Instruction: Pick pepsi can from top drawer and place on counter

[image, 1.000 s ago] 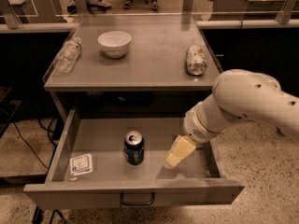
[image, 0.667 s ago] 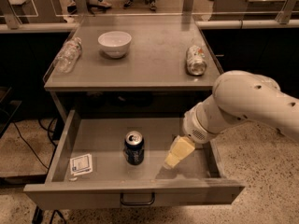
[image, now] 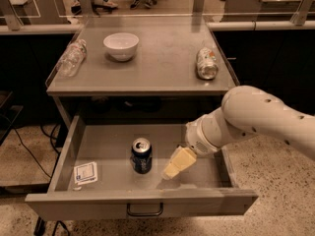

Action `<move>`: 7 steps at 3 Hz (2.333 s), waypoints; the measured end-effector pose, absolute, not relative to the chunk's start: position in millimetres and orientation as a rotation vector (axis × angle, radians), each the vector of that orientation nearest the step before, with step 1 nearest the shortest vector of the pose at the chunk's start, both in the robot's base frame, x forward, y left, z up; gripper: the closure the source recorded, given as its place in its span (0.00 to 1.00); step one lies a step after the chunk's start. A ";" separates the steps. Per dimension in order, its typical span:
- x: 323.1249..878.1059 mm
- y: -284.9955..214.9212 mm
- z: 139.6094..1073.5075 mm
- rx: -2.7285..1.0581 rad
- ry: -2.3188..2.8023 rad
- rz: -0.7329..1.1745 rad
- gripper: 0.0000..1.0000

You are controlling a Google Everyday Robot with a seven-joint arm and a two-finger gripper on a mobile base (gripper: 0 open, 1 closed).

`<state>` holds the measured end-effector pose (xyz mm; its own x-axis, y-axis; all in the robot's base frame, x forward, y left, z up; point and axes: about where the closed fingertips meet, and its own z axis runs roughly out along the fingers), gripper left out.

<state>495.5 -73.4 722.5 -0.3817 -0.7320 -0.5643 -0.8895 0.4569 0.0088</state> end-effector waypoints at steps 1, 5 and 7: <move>506.7 -52.4 716.1 -1.300 2.169 0.482 0.00; 520.1 -12.5 682.2 -1.337 2.076 0.607 0.00; 542.5 27.5 651.0 -1.372 2.039 0.681 0.00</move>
Offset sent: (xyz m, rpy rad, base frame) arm 0.0183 0.0353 -0.0248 0.1631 -0.0338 -0.0073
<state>542.5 27.5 651.0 -0.3004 -0.6385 -0.7086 -0.9361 0.3399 0.0905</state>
